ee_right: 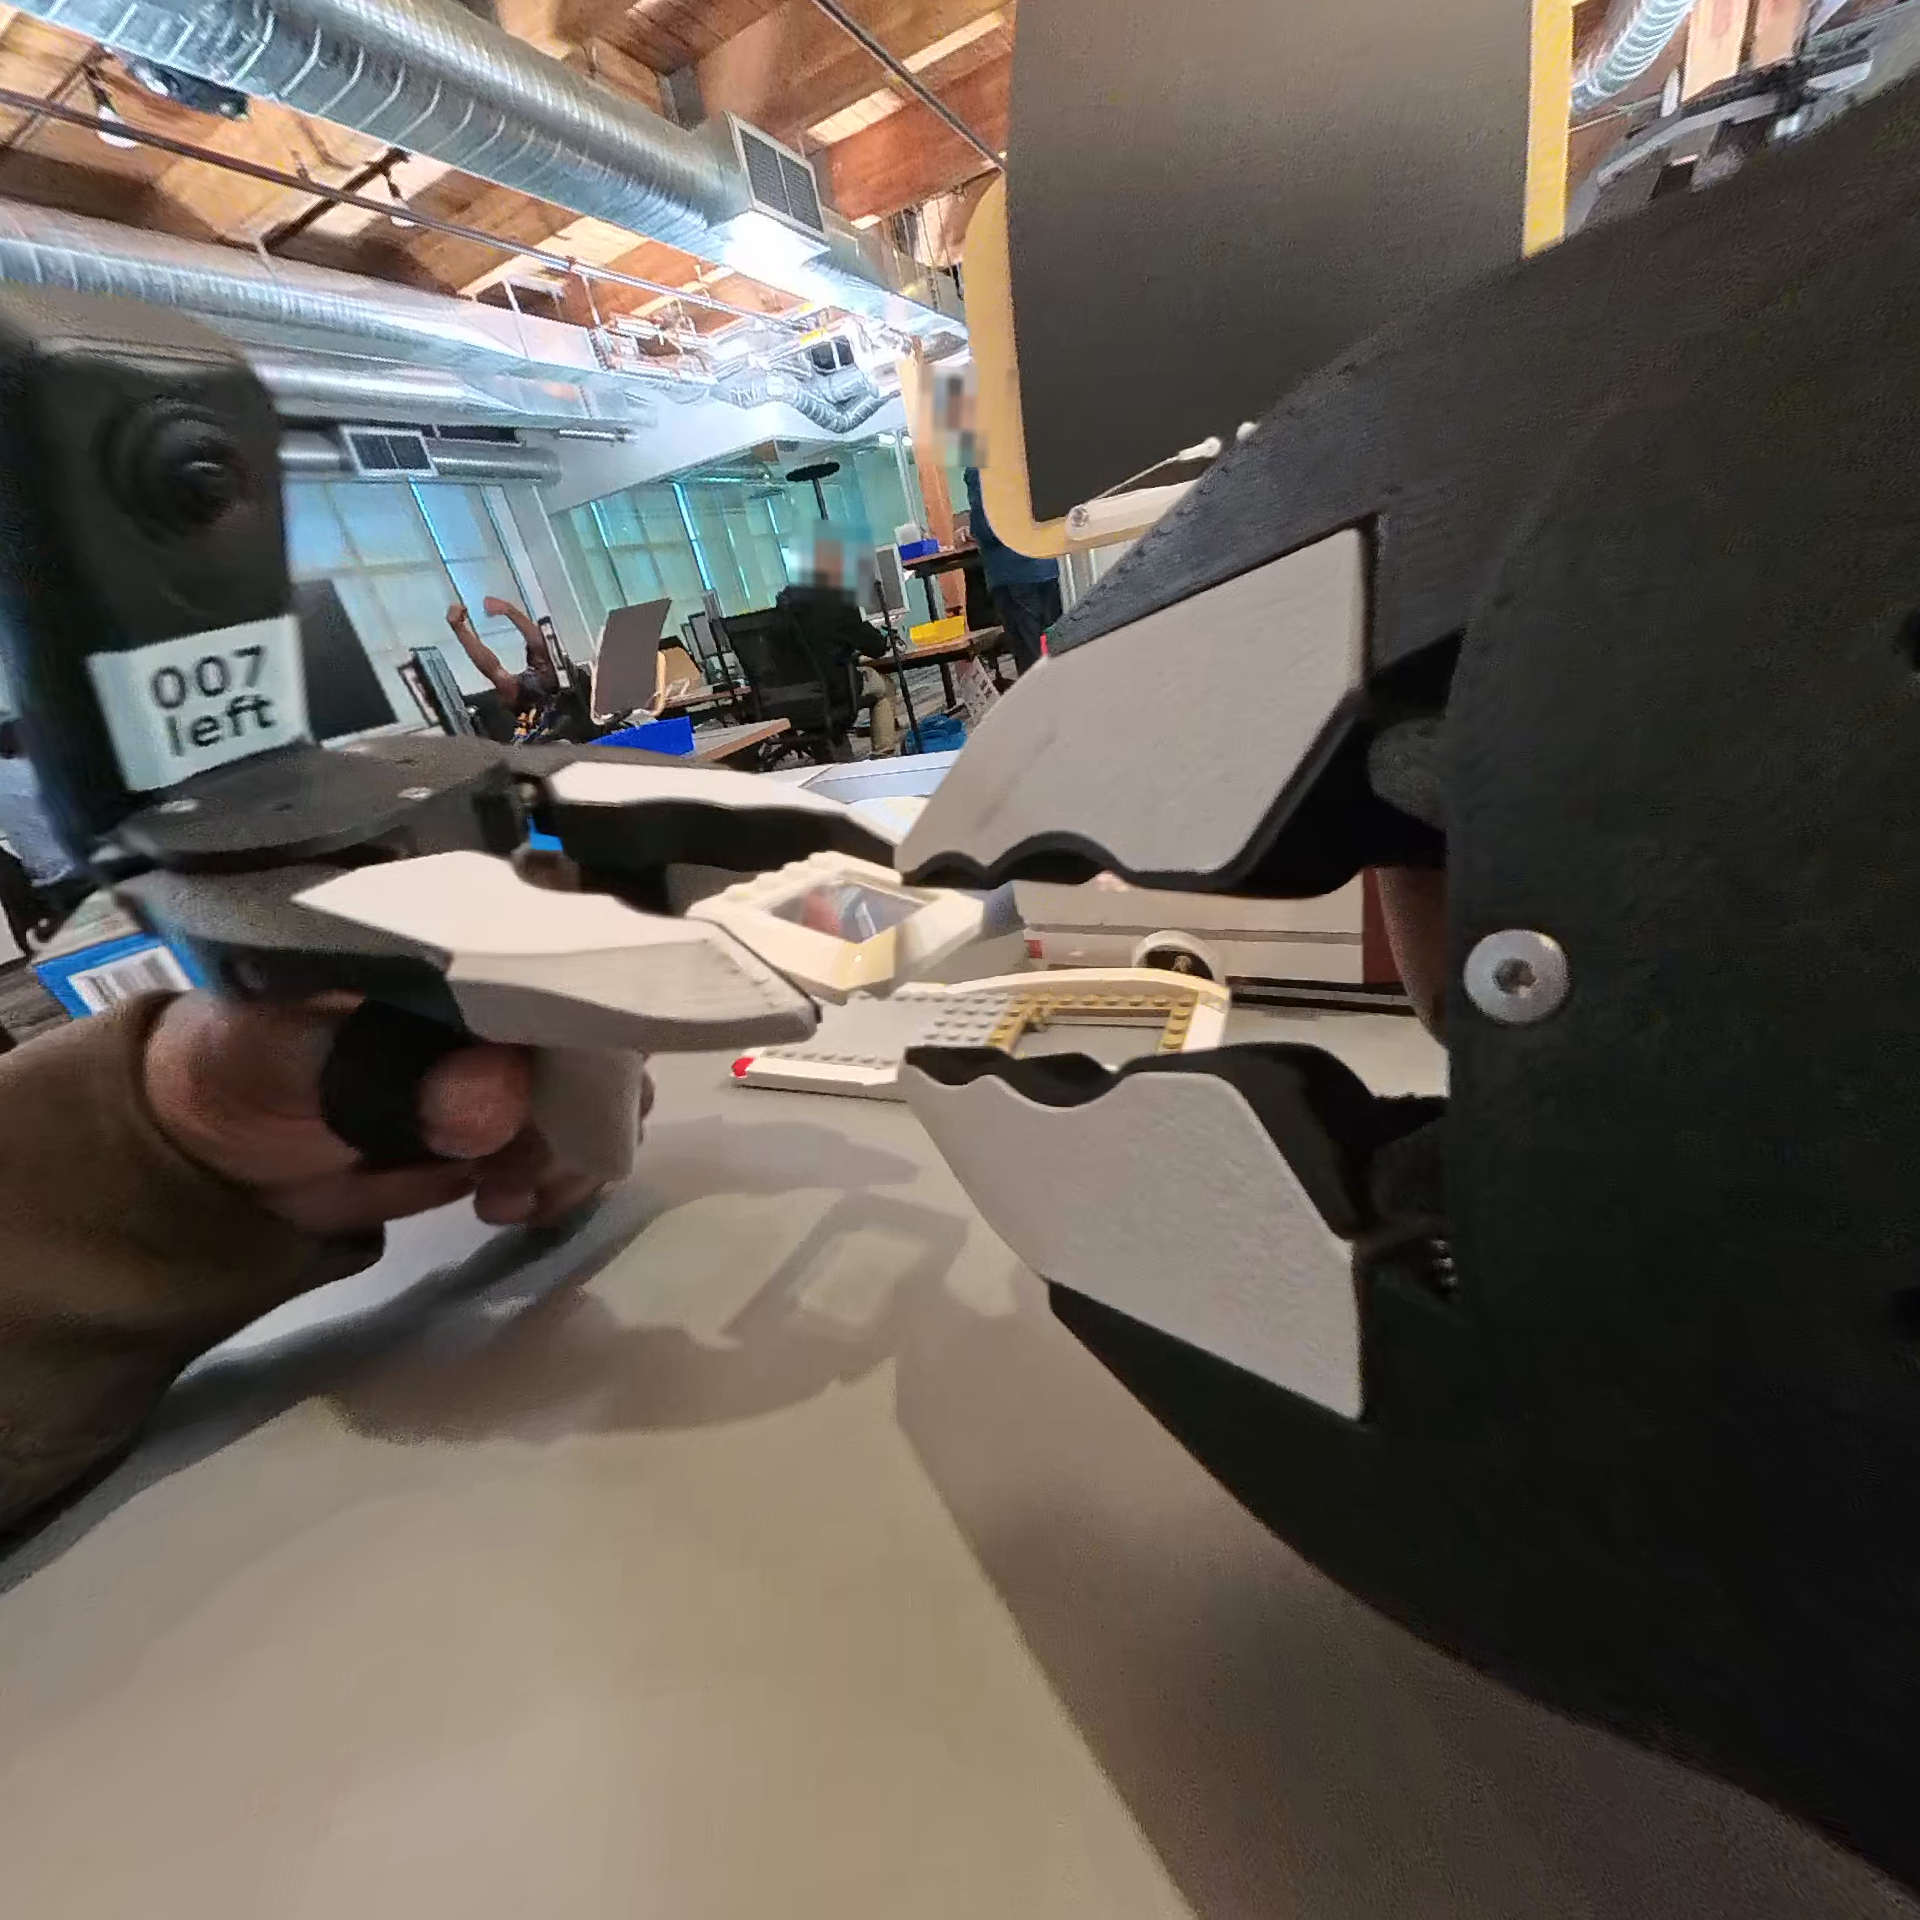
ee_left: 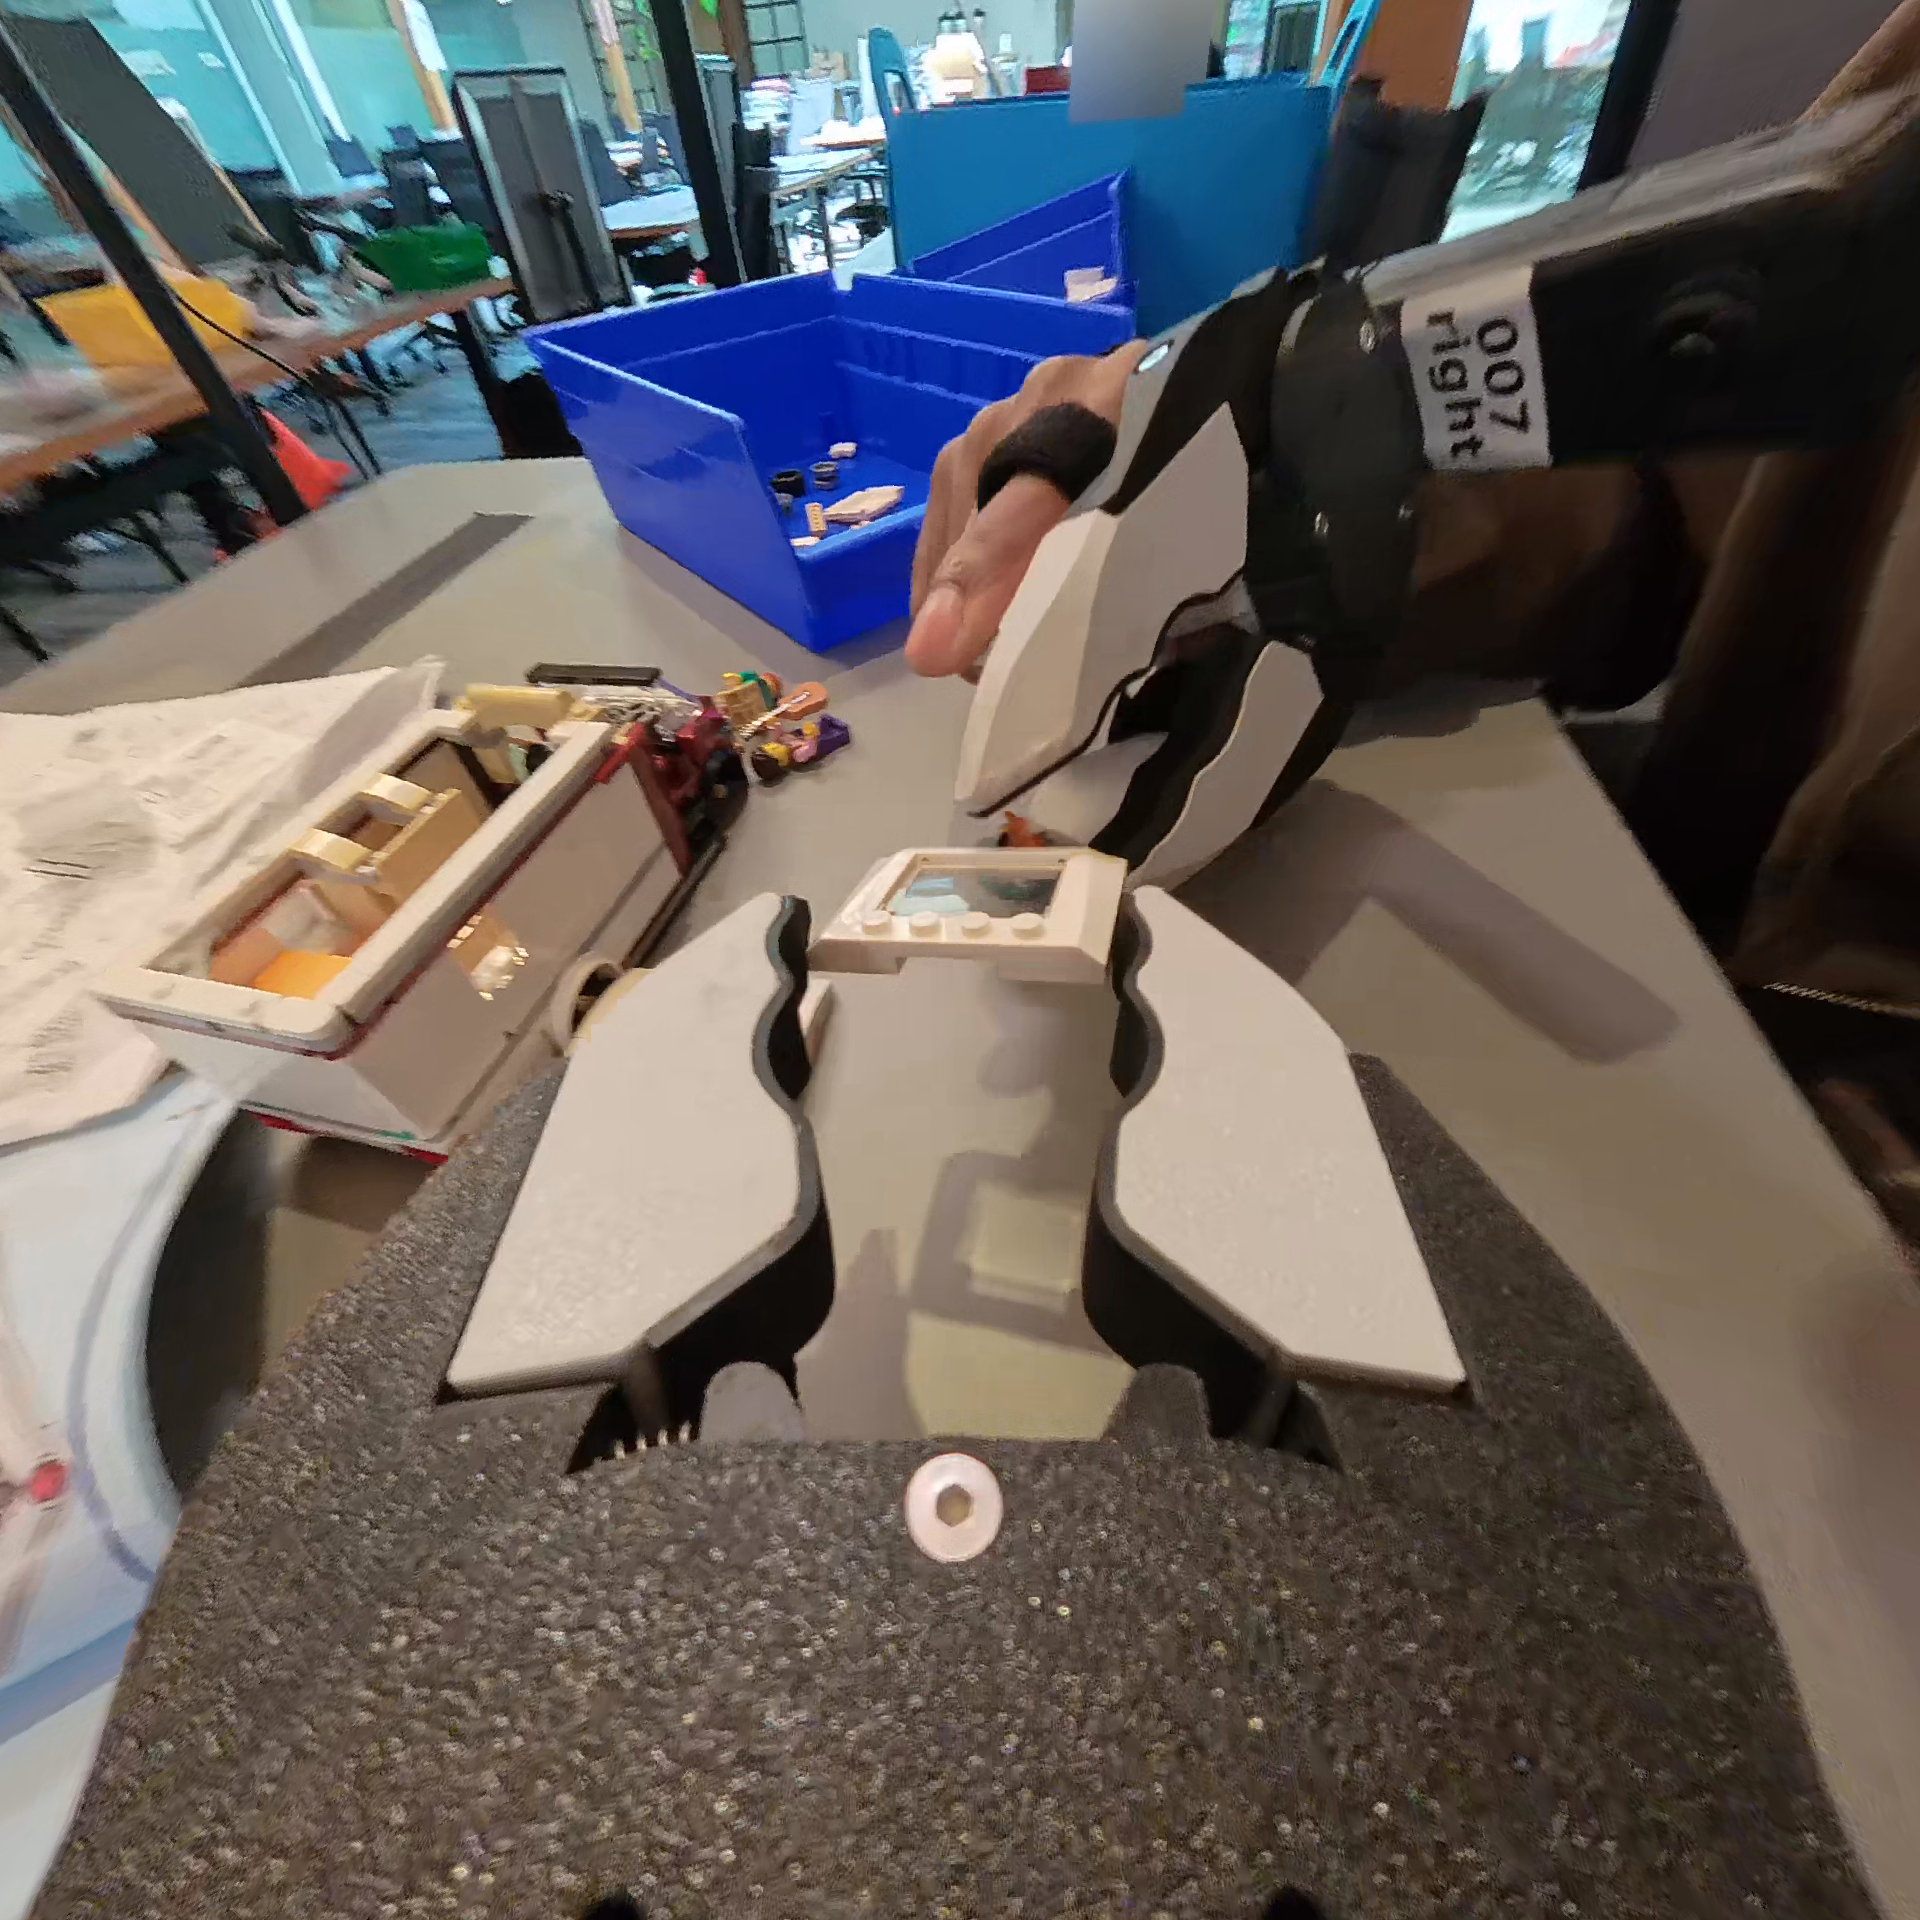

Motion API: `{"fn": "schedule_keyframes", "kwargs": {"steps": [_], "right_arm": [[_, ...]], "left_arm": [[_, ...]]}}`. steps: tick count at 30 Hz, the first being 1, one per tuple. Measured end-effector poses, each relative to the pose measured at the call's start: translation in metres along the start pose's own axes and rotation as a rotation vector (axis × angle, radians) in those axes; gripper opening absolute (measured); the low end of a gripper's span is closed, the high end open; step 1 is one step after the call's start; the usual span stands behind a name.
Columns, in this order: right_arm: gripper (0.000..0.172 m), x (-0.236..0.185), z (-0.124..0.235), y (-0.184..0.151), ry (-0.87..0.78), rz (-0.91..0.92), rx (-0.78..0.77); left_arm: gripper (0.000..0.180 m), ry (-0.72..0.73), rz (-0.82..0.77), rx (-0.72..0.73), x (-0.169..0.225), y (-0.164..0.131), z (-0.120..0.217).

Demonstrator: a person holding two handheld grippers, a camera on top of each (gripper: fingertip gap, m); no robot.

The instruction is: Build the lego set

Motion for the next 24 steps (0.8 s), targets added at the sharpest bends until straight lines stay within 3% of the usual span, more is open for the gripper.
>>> {"fn": "schedule_keyframes", "kwargs": {"steps": [8, 19, 24], "right_arm": [[0.030, 0.004, 0.000, -0.008, -0.033, -0.003, -0.048], [0.034, 0.004, -0.004, -0.033, 0.044, -0.171, -0.147], [0.052, 0.002, -0.004, -0.033, 0.143, -0.332, -0.103]], "left_arm": [[0.057, 0.046, -0.084, 0.062, 0.000, 0.005, 0.003], [0.057, 0.135, -0.238, 0.066, -0.001, 0.005, 0.005], [0.057, 0.189, -0.329, -0.001, 0.000, -0.001, 0.000]]}}
Point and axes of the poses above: each gripper's, where its closed fingertips meet, z back along the fingers, y out of its top, x = y × z across the jaws, the point moved 6 cm from there along z, back along the fingers, and after that the axes turned 7 degrees about z, right-handed, at the moved point
